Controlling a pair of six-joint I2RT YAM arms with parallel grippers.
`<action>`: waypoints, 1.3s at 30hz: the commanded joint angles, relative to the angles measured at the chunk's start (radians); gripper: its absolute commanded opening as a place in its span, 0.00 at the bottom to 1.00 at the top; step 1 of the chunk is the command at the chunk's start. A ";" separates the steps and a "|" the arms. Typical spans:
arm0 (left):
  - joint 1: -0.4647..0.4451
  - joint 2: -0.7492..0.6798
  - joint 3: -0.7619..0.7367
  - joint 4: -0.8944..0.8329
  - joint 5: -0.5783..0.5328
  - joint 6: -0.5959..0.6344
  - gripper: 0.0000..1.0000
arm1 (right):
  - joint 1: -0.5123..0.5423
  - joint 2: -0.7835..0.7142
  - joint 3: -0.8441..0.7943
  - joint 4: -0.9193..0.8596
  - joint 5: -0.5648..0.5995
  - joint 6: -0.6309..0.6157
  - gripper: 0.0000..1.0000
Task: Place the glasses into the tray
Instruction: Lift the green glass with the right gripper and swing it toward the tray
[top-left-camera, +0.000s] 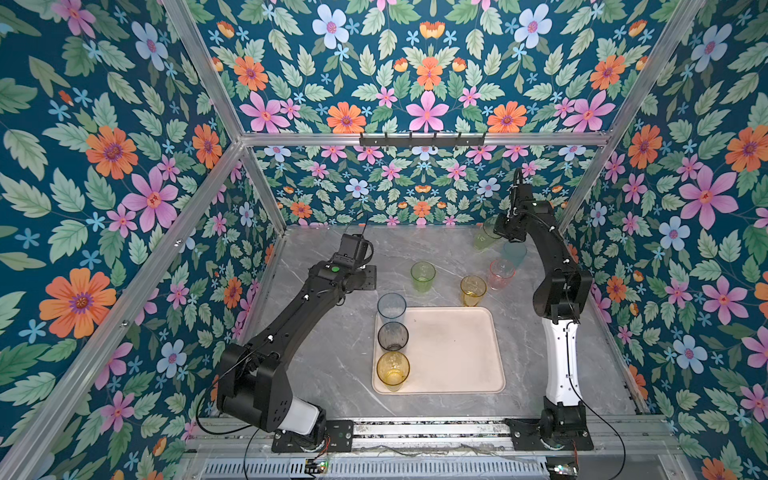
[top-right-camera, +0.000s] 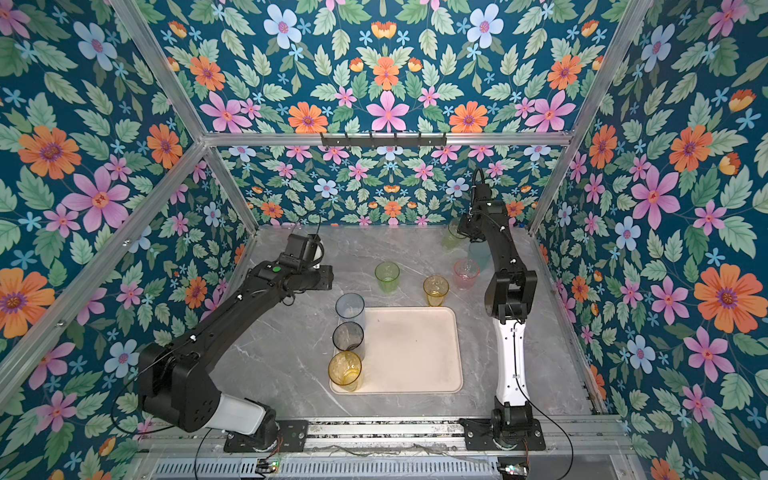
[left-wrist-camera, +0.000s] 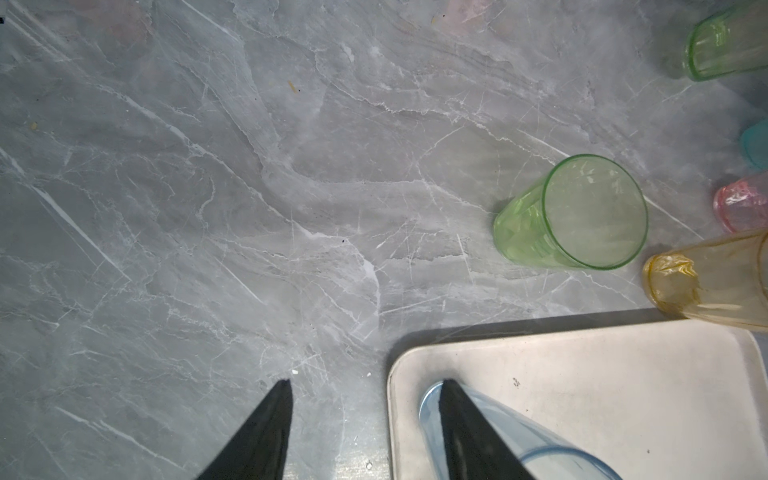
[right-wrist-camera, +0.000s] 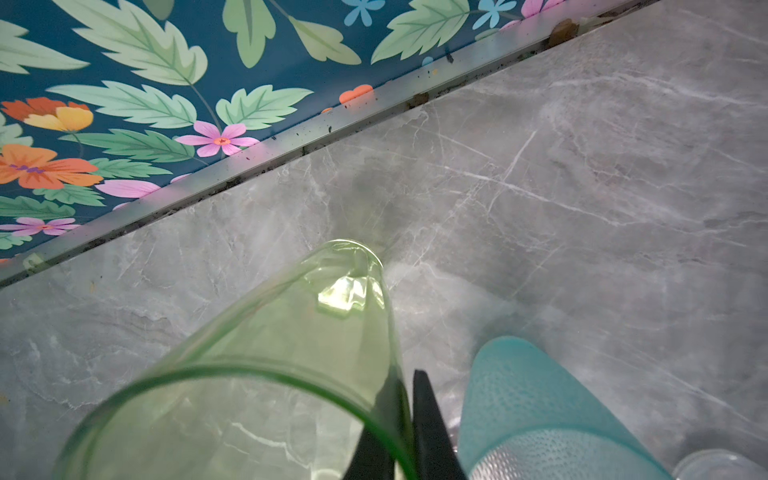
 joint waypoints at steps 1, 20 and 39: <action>0.004 -0.011 -0.003 0.015 0.000 -0.011 0.59 | 0.007 -0.048 0.001 -0.039 -0.010 -0.018 0.00; 0.056 -0.104 -0.073 0.102 -0.117 0.000 0.60 | 0.162 -0.263 0.058 -0.259 0.033 -0.094 0.00; 0.227 -0.153 -0.215 0.240 -0.086 -0.054 0.69 | 0.356 -0.451 -0.082 -0.461 0.116 -0.074 0.00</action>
